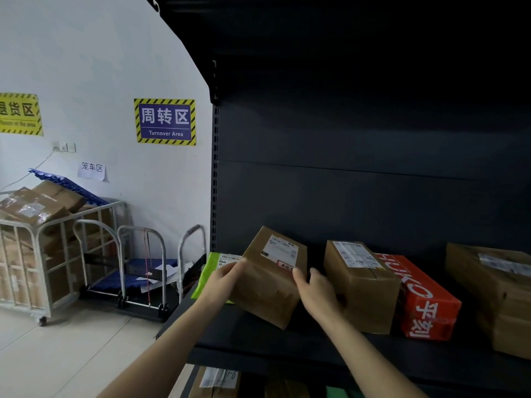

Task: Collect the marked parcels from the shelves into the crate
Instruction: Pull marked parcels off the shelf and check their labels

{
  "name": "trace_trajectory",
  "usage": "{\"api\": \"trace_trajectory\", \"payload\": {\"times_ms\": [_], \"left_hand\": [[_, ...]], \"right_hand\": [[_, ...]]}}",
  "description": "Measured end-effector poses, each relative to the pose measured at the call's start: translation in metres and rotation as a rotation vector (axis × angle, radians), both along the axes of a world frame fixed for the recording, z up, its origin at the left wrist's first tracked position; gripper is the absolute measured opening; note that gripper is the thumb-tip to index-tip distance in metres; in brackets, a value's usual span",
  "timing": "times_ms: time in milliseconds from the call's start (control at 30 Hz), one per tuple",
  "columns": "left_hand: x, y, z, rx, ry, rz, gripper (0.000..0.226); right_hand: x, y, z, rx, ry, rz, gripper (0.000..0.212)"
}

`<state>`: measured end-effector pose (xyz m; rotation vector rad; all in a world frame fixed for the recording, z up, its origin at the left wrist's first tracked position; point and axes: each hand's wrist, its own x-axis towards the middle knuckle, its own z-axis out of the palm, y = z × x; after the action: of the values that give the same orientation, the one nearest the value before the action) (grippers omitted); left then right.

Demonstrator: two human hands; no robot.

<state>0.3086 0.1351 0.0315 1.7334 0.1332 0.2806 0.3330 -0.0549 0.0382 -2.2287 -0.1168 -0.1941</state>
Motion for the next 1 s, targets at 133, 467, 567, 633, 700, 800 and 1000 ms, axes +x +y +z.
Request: {"api": "trace_trajectory", "payload": {"times_ms": [133,467,567,633,700,800,1000], "left_hand": [[0.009,-0.015,0.004,0.085,-0.011,0.069,0.032],[0.007,-0.044,-0.018,-0.015,-0.005,-0.053,0.022],[0.004,-0.045,-0.019,-0.030,-0.034,-0.046,0.026],[0.003,-0.045,-0.020,-0.040,-0.035,-0.049,0.024],[0.003,-0.045,-0.019,-0.031,-0.027,-0.044,0.023],[0.005,-0.046,-0.019,-0.009,-0.008,-0.019,0.024],[0.015,-0.047,-0.017,0.124,0.092,0.062,0.040]], "right_hand": [[0.000,-0.001,-0.010,0.324,0.156,0.109,0.038],[-0.007,-0.030,-0.014,0.161,-0.053,0.141,0.040],[-0.010,-0.030,-0.017,0.190,-0.079,0.144,0.040],[-0.010,-0.029,-0.017,0.200,-0.073,0.146,0.041],[-0.009,-0.028,-0.016,0.192,-0.066,0.142,0.043],[-0.007,-0.029,-0.016,0.170,-0.053,0.121,0.050],[-0.005,-0.029,-0.015,0.165,-0.027,0.092,0.045]]}}
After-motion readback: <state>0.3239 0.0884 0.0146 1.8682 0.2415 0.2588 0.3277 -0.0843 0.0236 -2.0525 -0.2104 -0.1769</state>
